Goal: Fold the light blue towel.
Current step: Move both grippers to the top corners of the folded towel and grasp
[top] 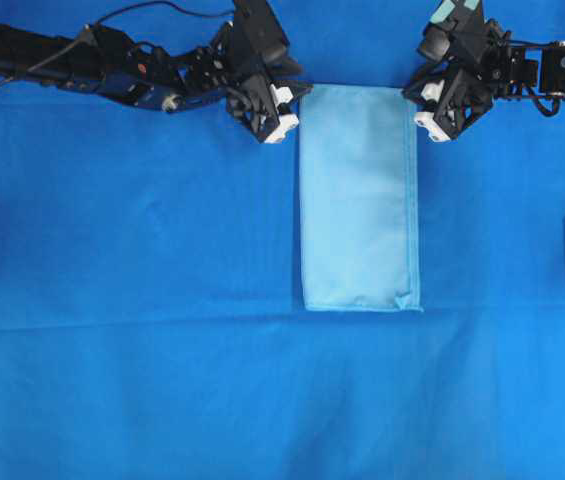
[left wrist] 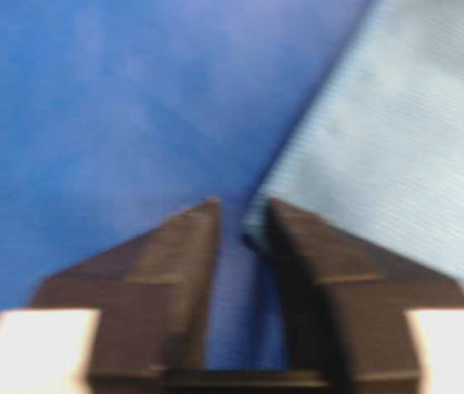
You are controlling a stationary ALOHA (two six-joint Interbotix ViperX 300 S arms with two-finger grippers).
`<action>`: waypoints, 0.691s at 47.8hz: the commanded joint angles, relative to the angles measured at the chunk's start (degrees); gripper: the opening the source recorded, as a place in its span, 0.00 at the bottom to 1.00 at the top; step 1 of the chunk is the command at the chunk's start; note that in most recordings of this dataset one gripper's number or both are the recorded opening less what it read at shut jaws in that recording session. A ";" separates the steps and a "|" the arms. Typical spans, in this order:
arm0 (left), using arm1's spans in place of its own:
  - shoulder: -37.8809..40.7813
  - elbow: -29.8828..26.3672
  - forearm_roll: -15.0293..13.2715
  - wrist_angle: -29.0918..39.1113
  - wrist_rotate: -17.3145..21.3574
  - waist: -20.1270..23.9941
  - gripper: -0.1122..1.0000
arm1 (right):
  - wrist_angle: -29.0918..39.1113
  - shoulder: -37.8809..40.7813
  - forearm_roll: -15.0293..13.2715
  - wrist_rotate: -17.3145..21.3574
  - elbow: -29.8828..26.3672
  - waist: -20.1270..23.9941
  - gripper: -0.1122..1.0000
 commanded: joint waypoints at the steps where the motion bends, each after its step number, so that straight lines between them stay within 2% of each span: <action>1: -1.05 -0.35 0.26 0.44 0.88 -1.49 0.23 | -0.44 -0.53 -0.09 0.00 0.00 1.23 0.27; 3: -1.05 -0.09 0.18 0.62 1.14 -1.93 0.16 | -0.53 -0.62 0.00 0.00 0.09 1.67 0.16; 5: -1.14 0.18 0.18 0.79 1.14 -2.02 0.12 | -0.44 -0.62 0.18 0.18 0.09 1.93 0.10; 22: -2.37 0.53 0.18 1.05 1.49 -1.05 0.12 | 0.00 -1.05 0.88 0.70 0.18 2.37 0.10; 33: -6.33 0.62 0.26 2.46 1.67 -0.09 0.12 | 2.64 -5.62 0.88 0.70 0.00 2.37 0.10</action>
